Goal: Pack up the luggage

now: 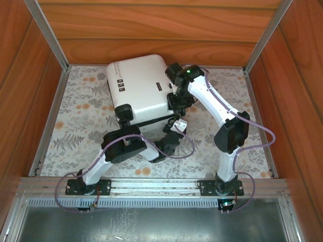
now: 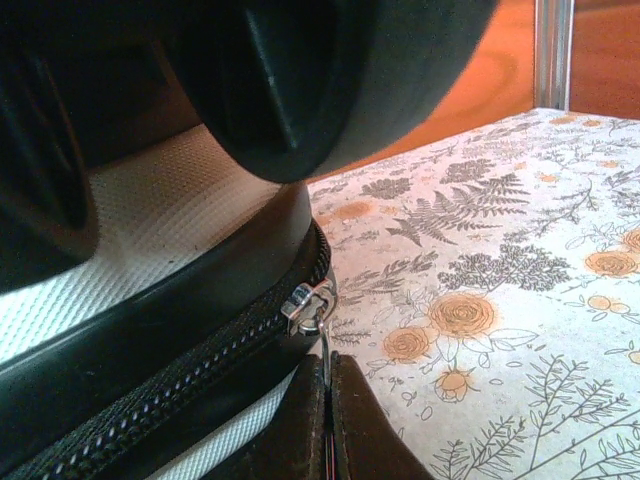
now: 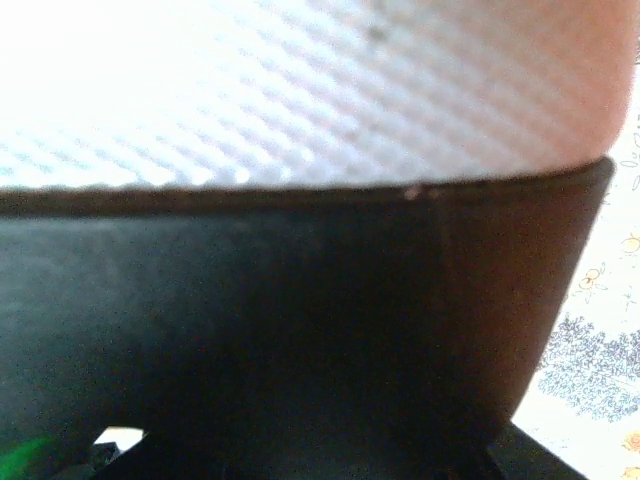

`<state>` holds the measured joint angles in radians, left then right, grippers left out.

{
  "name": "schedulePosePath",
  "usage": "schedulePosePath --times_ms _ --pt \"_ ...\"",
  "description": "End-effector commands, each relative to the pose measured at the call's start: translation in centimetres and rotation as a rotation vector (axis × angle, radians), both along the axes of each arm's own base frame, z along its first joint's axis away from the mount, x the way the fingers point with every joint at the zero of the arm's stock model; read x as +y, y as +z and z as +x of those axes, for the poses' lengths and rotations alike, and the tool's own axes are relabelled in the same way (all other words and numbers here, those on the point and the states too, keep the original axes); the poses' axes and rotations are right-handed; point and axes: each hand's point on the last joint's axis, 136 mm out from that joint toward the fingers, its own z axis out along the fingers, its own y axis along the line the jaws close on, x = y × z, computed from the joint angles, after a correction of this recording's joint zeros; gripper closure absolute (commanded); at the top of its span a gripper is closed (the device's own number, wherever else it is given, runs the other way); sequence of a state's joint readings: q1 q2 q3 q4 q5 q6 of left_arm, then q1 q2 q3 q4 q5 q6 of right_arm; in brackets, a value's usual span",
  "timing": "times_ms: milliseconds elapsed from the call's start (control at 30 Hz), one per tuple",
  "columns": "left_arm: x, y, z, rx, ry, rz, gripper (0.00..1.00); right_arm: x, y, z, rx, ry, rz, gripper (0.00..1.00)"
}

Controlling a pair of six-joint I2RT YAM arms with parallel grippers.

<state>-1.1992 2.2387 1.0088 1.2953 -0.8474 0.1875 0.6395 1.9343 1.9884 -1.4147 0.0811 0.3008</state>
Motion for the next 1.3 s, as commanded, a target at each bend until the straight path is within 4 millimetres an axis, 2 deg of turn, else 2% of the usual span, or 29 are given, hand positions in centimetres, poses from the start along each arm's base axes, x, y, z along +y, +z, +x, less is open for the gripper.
schedulePosePath --times_ms 0,133,267,500,700,867,1000,1033,1067,1100,1133,1167,1233,1267 --pt "-4.2 -1.3 -3.2 -0.039 -0.231 0.081 1.00 9.9 4.4 -1.6 -0.015 0.113 0.381 1.00" --pt "-4.8 -1.3 -3.5 -0.055 -0.245 0.097 1.00 12.4 5.8 -2.5 0.006 0.107 0.488 1.00" --pt "-4.8 -1.0 -2.9 -0.077 -0.205 0.117 1.00 14.7 6.4 -4.2 0.011 0.098 0.546 1.00" --pt "-5.3 -1.6 -1.9 -0.071 -0.148 0.135 1.00 20.3 6.5 -7.8 0.055 0.083 0.641 1.00" --pt "-4.0 -2.6 -0.4 -0.061 -0.004 0.175 1.00 24.1 7.2 -10.2 0.074 0.065 0.710 1.00" --pt "-2.8 -3.6 1.3 -0.047 0.089 0.200 1.00 27.5 8.2 -13.1 0.101 0.053 0.789 1.00" --pt "-2.3 -3.8 1.5 -0.034 0.112 0.183 1.00 28.8 8.0 -14.4 0.109 0.063 0.790 1.00" --pt "-1.1 -3.7 2.8 -0.029 0.152 0.178 1.00 28.8 7.7 -14.4 0.106 0.059 0.782 0.99" --pt "-0.9 -3.3 2.8 -0.029 0.162 0.166 1.00 28.6 7.4 -14.2 0.096 0.055 0.770 0.91" --pt "-0.7 -3.1 2.8 -0.029 0.164 0.163 1.00 28.3 7.3 -14.1 0.083 0.054 0.759 0.77" --pt "-0.7 -2.8 2.8 -0.029 0.167 0.156 0.97 27.9 7.2 -13.8 0.061 0.056 0.745 0.64" --pt "-0.5 -2.4 2.8 -0.030 0.173 0.148 0.84 27.3 7.3 -13.5 0.025 0.066 0.723 0.53" --pt "-0.6 -2.1 2.6 -0.028 0.164 0.137 0.39 25.9 7.6 -12.6 -0.044 0.083 0.675 0.40" --pt "-0.7 -1.9 2.5 -0.028 0.159 0.134 0.28 25.2 8.0 -12.2 -0.080 0.101 0.652 0.36"
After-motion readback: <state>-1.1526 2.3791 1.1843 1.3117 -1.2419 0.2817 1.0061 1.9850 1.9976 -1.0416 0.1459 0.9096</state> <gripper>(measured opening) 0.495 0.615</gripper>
